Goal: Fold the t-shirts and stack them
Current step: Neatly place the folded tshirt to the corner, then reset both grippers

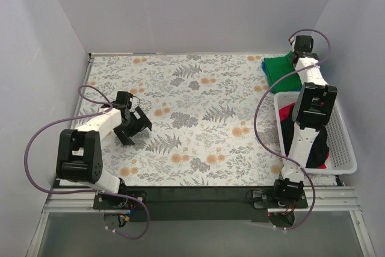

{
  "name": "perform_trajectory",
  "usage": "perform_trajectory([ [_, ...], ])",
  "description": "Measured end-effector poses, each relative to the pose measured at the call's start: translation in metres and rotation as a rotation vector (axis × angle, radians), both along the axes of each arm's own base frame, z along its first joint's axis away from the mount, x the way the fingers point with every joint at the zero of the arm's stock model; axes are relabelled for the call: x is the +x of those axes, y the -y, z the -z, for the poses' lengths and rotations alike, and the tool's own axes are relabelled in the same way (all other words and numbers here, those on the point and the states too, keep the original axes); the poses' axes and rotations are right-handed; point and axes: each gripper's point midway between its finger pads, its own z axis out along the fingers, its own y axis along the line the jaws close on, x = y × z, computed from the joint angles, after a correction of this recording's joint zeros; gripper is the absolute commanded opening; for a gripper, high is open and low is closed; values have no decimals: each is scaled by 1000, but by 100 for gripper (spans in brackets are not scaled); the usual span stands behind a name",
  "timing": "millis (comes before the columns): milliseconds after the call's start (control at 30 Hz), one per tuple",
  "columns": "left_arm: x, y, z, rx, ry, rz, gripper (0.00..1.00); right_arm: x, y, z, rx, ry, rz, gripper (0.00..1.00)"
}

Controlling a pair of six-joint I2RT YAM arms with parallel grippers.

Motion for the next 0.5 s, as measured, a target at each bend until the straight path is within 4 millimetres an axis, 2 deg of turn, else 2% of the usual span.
perform_trajectory([
  [133,0,0,1,0,-4,0,98,1,6,16,-18,-19,24,54],
  [200,0,0,1,0,-4,0,98,0,8,18,-19,-20,35,60],
  [367,0,1,1,-3,-4,1,98,2,11,10,-26,15,64,75],
  [500,0,1,0,-8,-2,2,98,1,12,-8,-39,53,87,78],
])
